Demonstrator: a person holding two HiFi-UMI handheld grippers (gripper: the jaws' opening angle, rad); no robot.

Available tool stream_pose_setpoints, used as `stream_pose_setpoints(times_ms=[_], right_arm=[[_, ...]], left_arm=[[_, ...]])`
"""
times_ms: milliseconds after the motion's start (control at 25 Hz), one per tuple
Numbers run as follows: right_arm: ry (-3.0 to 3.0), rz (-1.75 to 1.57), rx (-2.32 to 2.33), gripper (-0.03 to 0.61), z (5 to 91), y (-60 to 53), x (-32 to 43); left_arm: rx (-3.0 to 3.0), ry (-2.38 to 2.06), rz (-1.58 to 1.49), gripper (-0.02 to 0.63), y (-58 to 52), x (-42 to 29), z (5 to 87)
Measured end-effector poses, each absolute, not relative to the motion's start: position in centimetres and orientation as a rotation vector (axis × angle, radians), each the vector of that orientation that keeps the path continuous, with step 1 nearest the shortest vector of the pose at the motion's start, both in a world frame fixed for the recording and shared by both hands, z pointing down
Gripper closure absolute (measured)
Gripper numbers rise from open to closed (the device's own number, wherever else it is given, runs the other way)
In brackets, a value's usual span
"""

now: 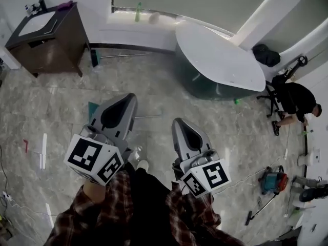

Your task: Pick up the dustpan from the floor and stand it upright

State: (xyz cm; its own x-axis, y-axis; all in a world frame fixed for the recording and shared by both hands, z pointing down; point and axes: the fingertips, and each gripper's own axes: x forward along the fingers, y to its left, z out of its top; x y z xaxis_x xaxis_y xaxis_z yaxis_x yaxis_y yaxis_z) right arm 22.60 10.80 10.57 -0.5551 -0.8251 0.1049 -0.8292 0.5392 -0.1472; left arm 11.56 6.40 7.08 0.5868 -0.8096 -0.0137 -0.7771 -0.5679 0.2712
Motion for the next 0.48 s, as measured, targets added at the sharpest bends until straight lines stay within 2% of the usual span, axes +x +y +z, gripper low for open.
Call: stream_pose_setpoints(times_ms=[480], right_arm=[[-2.809, 0.368, 1.285, 0.566, 13.6, -2.4, 21.6]], left_arm=[[2.484, -1.481, -0.144, 0.603, -4.4, 10.4, 9.5]])
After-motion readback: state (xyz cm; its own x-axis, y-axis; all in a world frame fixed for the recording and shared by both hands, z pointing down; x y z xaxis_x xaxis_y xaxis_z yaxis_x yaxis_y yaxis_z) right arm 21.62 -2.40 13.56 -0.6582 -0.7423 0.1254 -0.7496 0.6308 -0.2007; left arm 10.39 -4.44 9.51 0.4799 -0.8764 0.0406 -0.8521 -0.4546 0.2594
